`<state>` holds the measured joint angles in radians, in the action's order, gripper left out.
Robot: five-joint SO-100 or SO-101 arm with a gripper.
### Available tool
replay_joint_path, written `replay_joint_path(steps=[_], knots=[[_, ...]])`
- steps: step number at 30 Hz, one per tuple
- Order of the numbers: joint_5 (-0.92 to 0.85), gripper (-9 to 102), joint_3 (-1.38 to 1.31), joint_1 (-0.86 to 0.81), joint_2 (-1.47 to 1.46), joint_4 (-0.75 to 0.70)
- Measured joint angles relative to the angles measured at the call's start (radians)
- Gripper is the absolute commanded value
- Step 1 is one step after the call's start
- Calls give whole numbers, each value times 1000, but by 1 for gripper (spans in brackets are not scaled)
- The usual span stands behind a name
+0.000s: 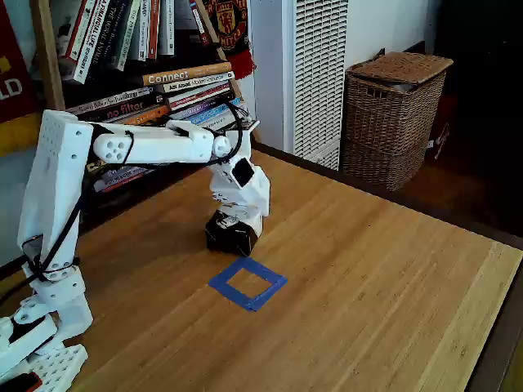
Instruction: Push the box on top of the target
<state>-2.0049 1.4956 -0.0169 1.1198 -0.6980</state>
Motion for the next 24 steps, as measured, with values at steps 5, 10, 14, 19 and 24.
replay_joint_path(steps=[5, 10, 14, 19, 24], knots=[[-5, 0, 9, -29, 29, -18], [-32, 0, 35, -51, 40, -25], [-43, 0, 37, -63, 40, -25], [-43, 0, 37, -63, 40, -32], [-43, 0, 37, -63, 40, -43]])
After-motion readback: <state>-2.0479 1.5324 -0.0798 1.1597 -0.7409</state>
